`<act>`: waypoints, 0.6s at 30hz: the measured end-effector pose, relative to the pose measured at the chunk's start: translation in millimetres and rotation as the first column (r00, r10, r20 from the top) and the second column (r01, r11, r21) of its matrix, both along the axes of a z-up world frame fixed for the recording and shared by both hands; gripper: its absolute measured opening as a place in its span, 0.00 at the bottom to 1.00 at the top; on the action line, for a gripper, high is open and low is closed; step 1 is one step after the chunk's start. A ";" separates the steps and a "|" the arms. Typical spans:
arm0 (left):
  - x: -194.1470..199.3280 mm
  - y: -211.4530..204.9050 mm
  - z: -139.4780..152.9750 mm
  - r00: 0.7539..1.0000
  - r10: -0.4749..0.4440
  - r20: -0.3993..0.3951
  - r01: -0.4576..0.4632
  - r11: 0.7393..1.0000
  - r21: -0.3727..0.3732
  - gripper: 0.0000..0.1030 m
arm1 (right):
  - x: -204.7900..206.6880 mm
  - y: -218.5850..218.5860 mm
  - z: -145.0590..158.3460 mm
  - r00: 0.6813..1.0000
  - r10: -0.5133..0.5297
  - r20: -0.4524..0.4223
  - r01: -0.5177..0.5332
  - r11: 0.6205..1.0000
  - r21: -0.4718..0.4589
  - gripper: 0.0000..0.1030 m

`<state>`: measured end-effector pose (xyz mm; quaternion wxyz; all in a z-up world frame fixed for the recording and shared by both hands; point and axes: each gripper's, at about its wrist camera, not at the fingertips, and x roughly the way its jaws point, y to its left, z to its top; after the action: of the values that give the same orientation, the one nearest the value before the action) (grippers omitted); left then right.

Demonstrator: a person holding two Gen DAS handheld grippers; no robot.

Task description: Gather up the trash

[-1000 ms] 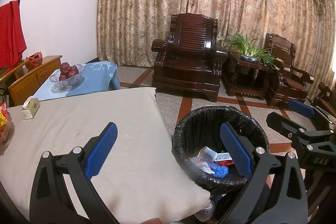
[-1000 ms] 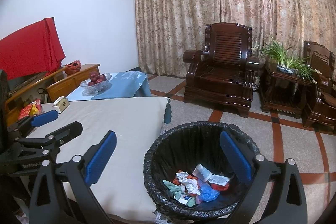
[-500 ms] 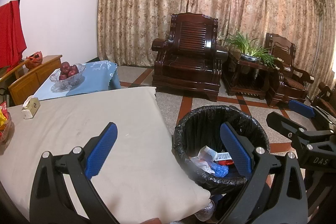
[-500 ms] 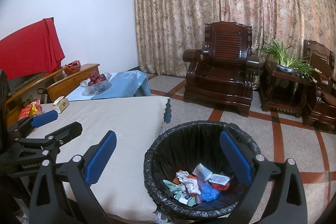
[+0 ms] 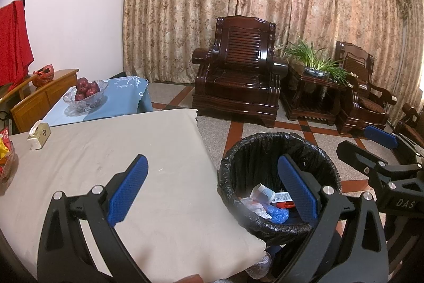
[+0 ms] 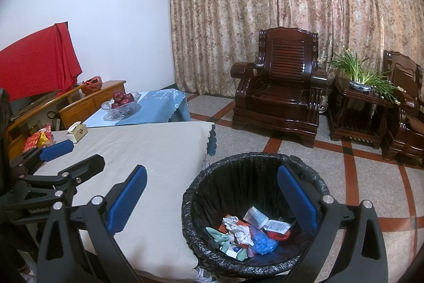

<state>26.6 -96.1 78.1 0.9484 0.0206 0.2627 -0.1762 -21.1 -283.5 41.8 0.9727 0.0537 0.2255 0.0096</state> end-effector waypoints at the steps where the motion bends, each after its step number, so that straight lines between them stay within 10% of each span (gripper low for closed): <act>1: -0.1 0.0 0.0 1.000 0.000 0.000 0.000 1.000 0.000 0.93 | 0.2 -1.0 0.0 1.000 0.000 0.000 0.000 1.000 0.001 0.94; 18: -0.1 -0.3 0.1 1.000 -0.001 -0.001 0.001 1.000 0.000 0.93 | -0.2 1.3 -1.2 1.000 -0.001 -0.001 0.001 1.000 0.000 0.94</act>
<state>26.4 -96.3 78.2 0.9483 0.0209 0.2630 -0.1766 -21.3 -282.3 40.6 0.9726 0.0540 0.2257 0.0092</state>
